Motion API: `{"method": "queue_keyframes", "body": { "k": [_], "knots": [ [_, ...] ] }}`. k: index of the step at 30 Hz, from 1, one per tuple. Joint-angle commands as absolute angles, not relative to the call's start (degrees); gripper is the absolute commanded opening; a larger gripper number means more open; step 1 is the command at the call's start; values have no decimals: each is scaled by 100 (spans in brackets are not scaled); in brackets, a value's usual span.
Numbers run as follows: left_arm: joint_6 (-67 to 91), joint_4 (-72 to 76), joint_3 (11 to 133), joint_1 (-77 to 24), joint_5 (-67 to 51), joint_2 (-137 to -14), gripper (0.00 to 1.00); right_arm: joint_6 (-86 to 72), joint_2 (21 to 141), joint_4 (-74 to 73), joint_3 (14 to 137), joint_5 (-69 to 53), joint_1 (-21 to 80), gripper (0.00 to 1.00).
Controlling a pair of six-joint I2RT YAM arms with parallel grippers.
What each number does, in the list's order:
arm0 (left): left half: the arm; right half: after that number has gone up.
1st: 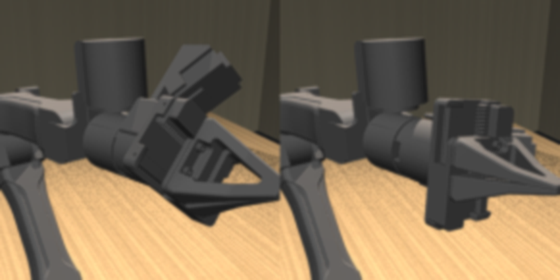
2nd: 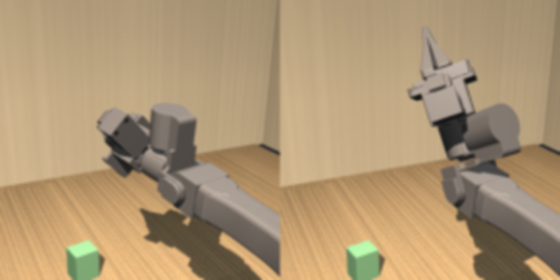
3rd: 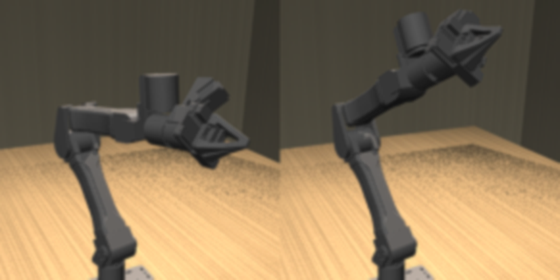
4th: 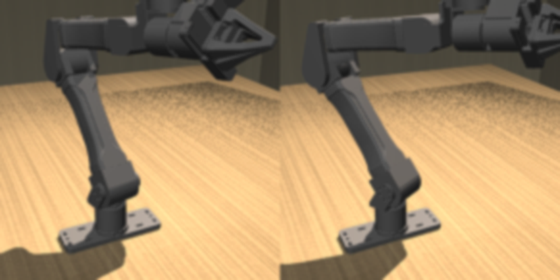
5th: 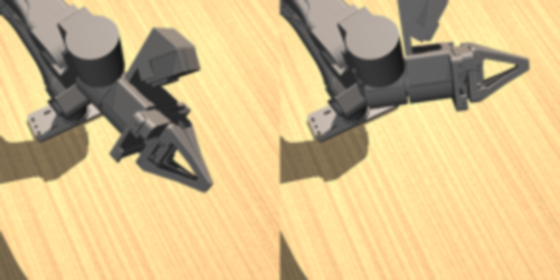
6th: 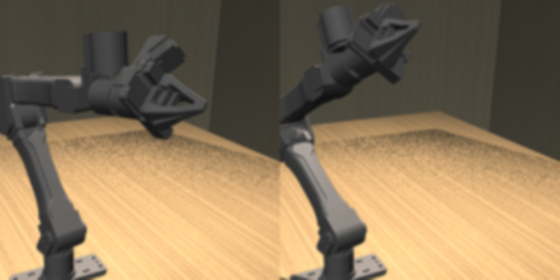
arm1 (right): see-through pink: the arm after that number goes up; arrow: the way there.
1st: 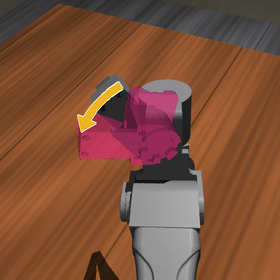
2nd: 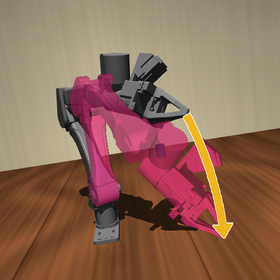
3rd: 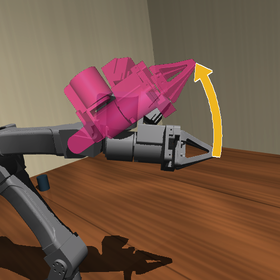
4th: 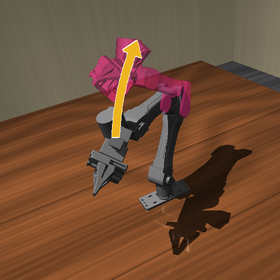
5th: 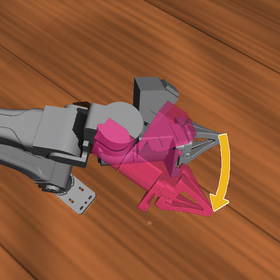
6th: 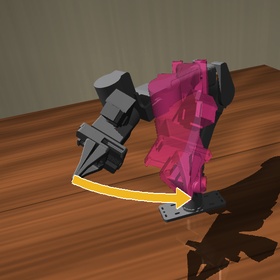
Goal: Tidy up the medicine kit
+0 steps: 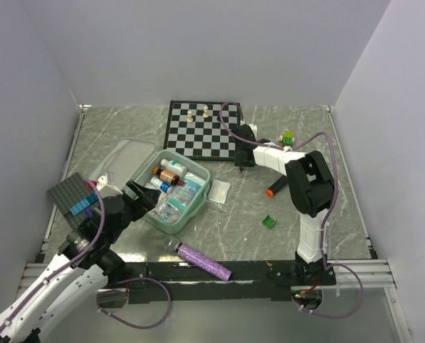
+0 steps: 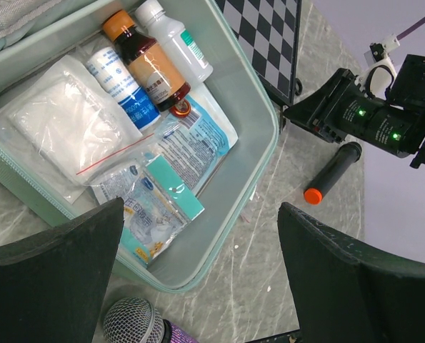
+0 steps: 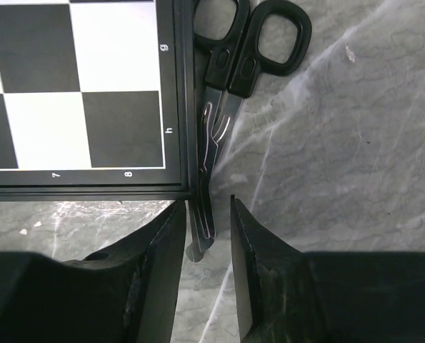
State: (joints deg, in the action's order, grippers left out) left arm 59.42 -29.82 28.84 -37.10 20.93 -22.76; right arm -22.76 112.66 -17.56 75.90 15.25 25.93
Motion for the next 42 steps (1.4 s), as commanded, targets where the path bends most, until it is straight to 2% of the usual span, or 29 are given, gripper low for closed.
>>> {"method": "queue_keyframes", "body": {
  "k": [1, 7, 14, 19, 29, 39, 40, 42],
  "knots": [
    [5906, -2769, 2892, -3700, 2083, -2355, 93, -2241, 11338, -1811, 7743, 1749, 2619, 37],
    [5932, -2672, 2848, -3700, 2004, -2400, 93, -2303, 11487, -1995, 7770, 1811, 2681, 38],
    [5950, -2751, 2830, -3700, 2013, -2312, 93, -2496, 11479, -2188, 7656, 1837, 2672, 20],
    [5977, -2725, 2804, -3709, 1978, -2259, 93, -2733, 11224, -2408, 7410, 1837, 2663, 15],
    [5994, -2611, 2742, -3709, 1820, -2268, 93, -3164, 10266, -2496, 6084, 1222, 2821, 15],
    [6073, -2470, 2628, -3709, 1617, -2276, 92, -3524, 9265, -2847, 5063, 1406, 4068, 16],
    [6082, -2435, 2611, -3700, 1600, -2285, 92, -3559, 9133, -2856, 5010, 1371, 4113, 17],
    [6073, -2408, 2610, -3709, 1573, -2303, 91, -3551, 8922, -2891, 4940, 1327, 4131, 26]
  ]
}}
